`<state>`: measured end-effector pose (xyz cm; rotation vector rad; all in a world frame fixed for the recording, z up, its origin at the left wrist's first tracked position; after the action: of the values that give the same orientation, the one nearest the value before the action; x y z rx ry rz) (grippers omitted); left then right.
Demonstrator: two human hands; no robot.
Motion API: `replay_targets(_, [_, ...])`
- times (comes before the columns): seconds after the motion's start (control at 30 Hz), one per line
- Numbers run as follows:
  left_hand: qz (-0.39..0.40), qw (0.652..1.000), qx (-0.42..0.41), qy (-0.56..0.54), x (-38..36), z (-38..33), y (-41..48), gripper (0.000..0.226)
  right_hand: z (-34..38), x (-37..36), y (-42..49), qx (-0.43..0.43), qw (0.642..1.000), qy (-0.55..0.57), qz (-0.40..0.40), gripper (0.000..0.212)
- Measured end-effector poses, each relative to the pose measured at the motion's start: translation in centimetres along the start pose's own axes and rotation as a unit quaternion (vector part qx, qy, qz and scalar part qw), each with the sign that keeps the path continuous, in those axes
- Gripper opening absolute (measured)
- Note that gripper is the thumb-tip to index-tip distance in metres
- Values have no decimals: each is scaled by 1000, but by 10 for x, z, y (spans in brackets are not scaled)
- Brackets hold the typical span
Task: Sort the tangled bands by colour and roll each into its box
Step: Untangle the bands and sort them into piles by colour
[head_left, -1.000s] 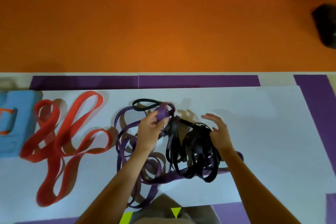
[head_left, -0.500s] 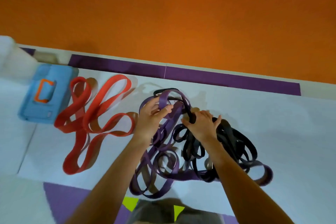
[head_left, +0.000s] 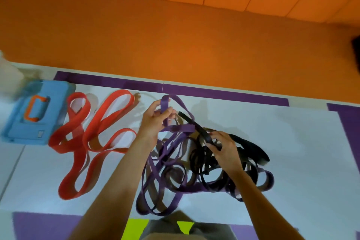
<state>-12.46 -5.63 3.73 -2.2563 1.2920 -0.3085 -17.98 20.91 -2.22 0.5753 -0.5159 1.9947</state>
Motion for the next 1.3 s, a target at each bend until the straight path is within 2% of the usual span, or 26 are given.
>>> replay_targets(0.1, [-43, 998, -37, 13, 2, -5, 4, 16, 4, 13, -16, 2, 999, -20, -44, 35])
replay_targets(0.2, [-126, 986, -106, 33, 10, -4, 3, 23, -1, 21, -34, -81, 993, -2, -85, 45])
replay_targets(0.3, [-160, 975, -149, 49, 18, -2, -2, 24, -7, 32, -45, -149, 975, 64, -150, 36])
replay_targets(0.4, [-143, 975, -146, 85, 18, 4, -8, 22, -11, 45, -54, -178, 948, 103, -242, 18])
replay_targets(0.47, [-122, 971, -138, 153, 17, 11, -11, 17, -19, 51, -58, -217, 937, 100, -253, 12])
replay_targets(0.53, [-70, 960, -130, 238, 17, 18, -12, 13, -30, 56, -59, -248, 938, 73, -232, 13])
replay_targets(0.6, [-13, 944, -134, 301, 14, 27, -16, 29, -43, 61, -58, -268, 943, 30, -193, 11])
replay_targets(0.67, [-2, 907, -174, 382, 9, 35, -26, 43, -51, 65, -54, -273, 948, 15, -164, 10])
replay_targets(0.7, [-19, 880, -199, 432, 6, 40, -32, 43, -53, 64, -52, -273, 948, 28, -159, 15])
replay_targets(0.73, [-44, 851, -212, 478, 4, 46, -36, 40, -54, 63, -51, -276, 947, 49, -159, 28])
replay_targets(0.8, [-79, 810, -182, 551, 5, 63, -42, 32, -54, 60, -54, -287, 940, 71, -168, 70])
replay_targets(0.87, [-69, 787, -150, 594, 8, 82, -44, 26, -53, 60, -59, -274, 942, 71, -178, 91])
replay_targets(0.97, [-29, 776, -142, 614, 9, 98, -47, 20, -50, 59, -66, -237, 961, 30, -139, 97])
replay_targets(1.1, [-30, 778, -134, 613, 11, 109, -50, 9, -48, 37, -79, -161, 982, -101, 10, 113])
replay_targets(1.2, [-62, 777, -146, 609, 4, 110, -55, 9, -52, 18, -81, -162, 961, -199, 99, 132])
replay_targets(1.3, [-37, 767, -164, 619, -9, 114, -56, 18, -57, 3, -78, -191, 933, -270, 145, 143])
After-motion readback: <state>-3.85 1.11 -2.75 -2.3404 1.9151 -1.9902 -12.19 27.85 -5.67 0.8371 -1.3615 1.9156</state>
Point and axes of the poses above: each hand's wrist, its own y-axis towards the middle knuckle, its own x-axis out of the back of the hand, z = x × y, the point moved 3 cm from there along y, towards the middle knuckle, and after that the axes turned 9 degrees about y, right-handed, at the moved point
